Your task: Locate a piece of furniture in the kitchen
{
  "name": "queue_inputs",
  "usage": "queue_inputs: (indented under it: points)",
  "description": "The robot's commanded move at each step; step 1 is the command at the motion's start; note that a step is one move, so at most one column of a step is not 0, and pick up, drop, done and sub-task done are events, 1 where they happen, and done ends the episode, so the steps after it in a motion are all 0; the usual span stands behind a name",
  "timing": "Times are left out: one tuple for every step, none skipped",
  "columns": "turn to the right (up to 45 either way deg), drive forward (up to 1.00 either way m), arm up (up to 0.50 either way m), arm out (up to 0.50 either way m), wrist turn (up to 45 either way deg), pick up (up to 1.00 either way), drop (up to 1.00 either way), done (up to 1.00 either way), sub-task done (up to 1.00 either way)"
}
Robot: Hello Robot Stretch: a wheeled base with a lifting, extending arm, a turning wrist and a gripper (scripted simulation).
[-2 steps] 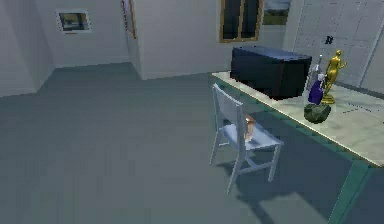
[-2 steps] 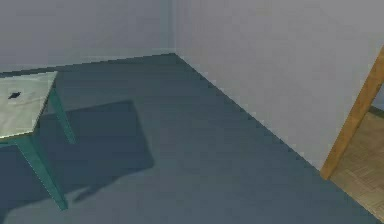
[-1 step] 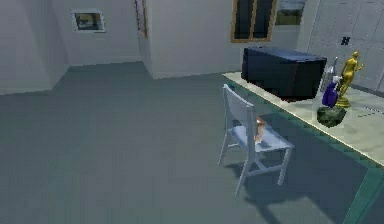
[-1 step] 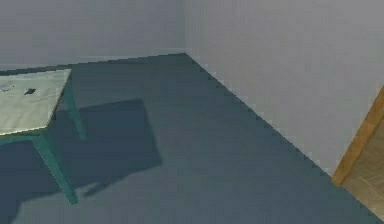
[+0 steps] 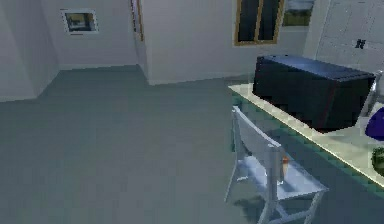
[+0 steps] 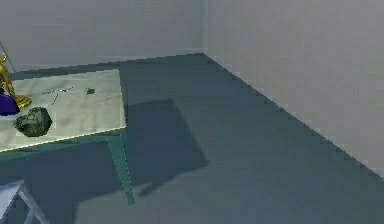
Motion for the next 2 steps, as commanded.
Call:
queue_inputs:
  points:
    - [27.0,0.00,0.00,0.00,0.0,0.00,0.00,0.00,0.00]
    - [0.0,0.00,0.00,0.00,0.0,0.00,0.00,1.00,0.00]
